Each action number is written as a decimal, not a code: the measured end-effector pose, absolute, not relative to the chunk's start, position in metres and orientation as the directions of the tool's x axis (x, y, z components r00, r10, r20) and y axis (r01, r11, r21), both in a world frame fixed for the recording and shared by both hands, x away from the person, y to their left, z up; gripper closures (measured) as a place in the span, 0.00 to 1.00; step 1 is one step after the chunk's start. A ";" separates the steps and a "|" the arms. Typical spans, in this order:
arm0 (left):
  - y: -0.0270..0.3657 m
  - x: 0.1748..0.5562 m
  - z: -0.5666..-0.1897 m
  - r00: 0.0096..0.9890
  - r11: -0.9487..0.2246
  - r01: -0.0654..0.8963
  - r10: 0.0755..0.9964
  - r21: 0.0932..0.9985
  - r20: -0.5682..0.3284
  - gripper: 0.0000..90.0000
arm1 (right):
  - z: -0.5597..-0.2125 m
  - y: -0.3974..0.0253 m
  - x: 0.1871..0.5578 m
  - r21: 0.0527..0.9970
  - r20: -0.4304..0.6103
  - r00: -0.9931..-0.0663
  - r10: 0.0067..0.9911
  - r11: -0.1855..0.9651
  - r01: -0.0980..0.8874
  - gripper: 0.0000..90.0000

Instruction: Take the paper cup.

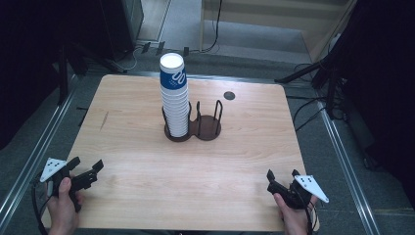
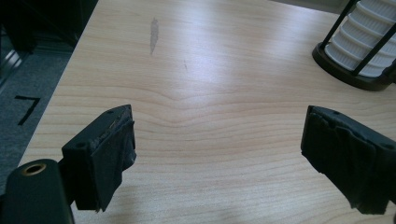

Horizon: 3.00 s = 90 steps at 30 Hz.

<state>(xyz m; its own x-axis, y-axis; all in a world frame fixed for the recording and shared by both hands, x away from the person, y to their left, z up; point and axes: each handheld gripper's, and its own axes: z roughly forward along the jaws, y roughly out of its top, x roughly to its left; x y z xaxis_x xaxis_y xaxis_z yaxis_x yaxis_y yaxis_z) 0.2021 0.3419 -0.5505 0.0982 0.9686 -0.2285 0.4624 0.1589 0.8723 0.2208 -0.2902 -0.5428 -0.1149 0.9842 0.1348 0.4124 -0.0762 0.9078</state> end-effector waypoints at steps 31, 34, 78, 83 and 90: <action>0.325 0.205 -0.551 0.088 0.043 0.459 0.992 0.887 -0.094 0.15 | -0.494 -0.241 0.245 0.929 0.087 -0.249 0.964 0.011 0.369 0.10; 0.324 0.205 -0.551 0.093 0.030 0.463 0.992 0.886 -0.082 0.15 | -0.487 -0.239 0.247 0.933 0.087 -0.254 0.963 0.010 0.360 0.10; 0.323 0.210 -0.551 0.131 0.001 0.505 0.988 0.863 -0.078 0.15 | -0.414 -0.113 0.302 0.965 0.008 -0.460 0.888 0.114 0.237 0.13; 0.322 0.209 -0.551 0.126 -0.002 0.500 0.989 0.866 -0.071 0.15 | -0.412 -0.102 0.307 0.967 0.009 -0.474 0.880 0.113 0.228 0.13; 0.324 0.210 -0.551 0.137 0.012 0.508 0.986 0.861 -0.095 0.15 | -0.408 -0.084 0.314 0.961 -0.014 -0.496 0.868 0.149 0.233 0.13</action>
